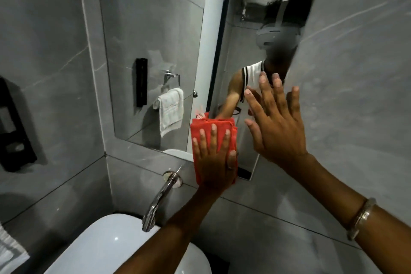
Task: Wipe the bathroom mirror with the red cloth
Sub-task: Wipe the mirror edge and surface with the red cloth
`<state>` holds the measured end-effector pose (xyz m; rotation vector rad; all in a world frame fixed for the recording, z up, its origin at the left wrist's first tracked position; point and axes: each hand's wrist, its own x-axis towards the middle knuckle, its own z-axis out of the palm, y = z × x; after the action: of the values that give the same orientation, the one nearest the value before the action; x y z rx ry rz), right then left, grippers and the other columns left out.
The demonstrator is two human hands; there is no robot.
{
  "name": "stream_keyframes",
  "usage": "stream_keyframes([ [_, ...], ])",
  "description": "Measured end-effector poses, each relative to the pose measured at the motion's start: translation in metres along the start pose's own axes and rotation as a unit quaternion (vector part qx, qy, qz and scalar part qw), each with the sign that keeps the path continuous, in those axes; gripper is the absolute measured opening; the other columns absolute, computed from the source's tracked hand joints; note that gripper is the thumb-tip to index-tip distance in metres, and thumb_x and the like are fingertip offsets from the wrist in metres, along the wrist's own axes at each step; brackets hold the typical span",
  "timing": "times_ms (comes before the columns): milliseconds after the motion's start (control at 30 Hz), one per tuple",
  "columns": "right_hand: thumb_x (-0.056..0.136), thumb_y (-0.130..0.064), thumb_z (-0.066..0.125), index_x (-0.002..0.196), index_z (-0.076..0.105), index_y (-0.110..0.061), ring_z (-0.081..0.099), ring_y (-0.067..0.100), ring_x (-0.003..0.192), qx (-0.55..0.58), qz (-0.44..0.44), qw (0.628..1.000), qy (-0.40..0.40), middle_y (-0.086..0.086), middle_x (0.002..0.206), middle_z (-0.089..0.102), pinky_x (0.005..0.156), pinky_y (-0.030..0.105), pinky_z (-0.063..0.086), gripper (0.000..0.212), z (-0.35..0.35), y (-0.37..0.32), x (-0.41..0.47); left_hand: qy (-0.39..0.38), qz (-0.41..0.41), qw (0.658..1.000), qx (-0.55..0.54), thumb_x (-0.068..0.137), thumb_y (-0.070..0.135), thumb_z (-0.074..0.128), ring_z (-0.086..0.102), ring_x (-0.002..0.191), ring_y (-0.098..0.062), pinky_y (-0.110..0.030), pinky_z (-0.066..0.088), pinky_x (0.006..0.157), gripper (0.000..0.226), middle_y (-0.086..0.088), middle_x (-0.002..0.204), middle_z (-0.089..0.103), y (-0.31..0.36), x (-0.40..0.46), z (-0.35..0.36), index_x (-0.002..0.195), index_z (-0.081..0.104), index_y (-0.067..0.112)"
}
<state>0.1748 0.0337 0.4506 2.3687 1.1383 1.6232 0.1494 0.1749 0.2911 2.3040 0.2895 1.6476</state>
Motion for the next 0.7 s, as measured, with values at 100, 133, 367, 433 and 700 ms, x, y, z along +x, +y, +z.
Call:
stream_keyframes([
  [100, 0.105, -0.049, 0.024, 0.161, 0.025, -0.017, 0.002, 0.033, 0.157, -0.011, 0.025, 1.0, 0.015, 0.019, 0.169, 0.015, 0.125, 0.058, -0.002, 0.065, -0.008, 0.031, -0.011, -0.034, 0.042, 0.999, 0.006, 0.108, 0.045, 0.019, 0.016, 0.155, -0.039, -0.06, 0.019, 0.123, 0.059, -0.01, 0.168, 0.017, 0.038, -0.004, 0.003, 0.163, 0.007, 0.028],
  [133, 0.104, -0.049, 0.023, 0.161, 0.024, -0.017, -0.002, 0.03, 0.157, -0.017, 0.032, 0.999, 0.02, 0.018, 0.169, 0.014, 0.125, 0.058, -0.003, 0.066, -0.011, 0.043, -0.013, -0.044, 0.053, 0.998, 0.015, 0.108, 0.045, 0.02, 0.01, 0.157, -0.039, -0.062, 0.018, 0.122, 0.059, -0.011, 0.17, 0.011, 0.047, -0.004, 0.004, 0.163, 0.01, 0.026],
  [367, 0.102, -0.053, 0.017, 0.162, 0.019, -0.018, -0.007, 0.029, 0.157, -0.008, 0.064, 0.996, 0.055, 0.013, 0.17, 0.001, 0.125, 0.058, -0.003, 0.069, -0.037, 0.087, 0.014, -0.047, 0.091, 0.994, 0.029, 0.105, 0.043, 0.028, 0.005, 0.159, -0.035, -0.063, 0.011, 0.124, 0.064, -0.006, 0.173, -0.002, 0.082, 0.068, -0.012, 0.163, 0.008, 0.028],
  [433, 0.102, -0.053, 0.019, 0.162, 0.016, -0.019, -0.008, 0.03, 0.158, 0.004, 0.072, 0.995, 0.063, 0.013, 0.171, -0.002, 0.126, 0.055, -0.006, 0.069, -0.047, 0.093, 0.033, -0.037, 0.102, 0.994, 0.02, 0.106, 0.045, 0.024, 0.001, 0.16, -0.033, -0.062, 0.005, 0.126, 0.063, -0.006, 0.173, -0.003, 0.101, 0.118, -0.025, 0.164, 0.004, 0.027],
  [700, 0.102, -0.049, 0.028, 0.162, 0.022, -0.02, -0.012, 0.026, 0.159, 0.018, 0.096, 0.985, 0.139, 0.008, 0.171, -0.003, 0.127, 0.05, -0.01, 0.067, -0.085, 0.119, 0.113, 0.063, 0.148, 0.986, 0.034, 0.108, 0.049, 0.026, -0.007, 0.16, -0.031, -0.061, 0.001, 0.127, 0.065, -0.011, 0.173, -0.005, 0.157, 0.326, -0.081, 0.164, 0.005, 0.022],
])
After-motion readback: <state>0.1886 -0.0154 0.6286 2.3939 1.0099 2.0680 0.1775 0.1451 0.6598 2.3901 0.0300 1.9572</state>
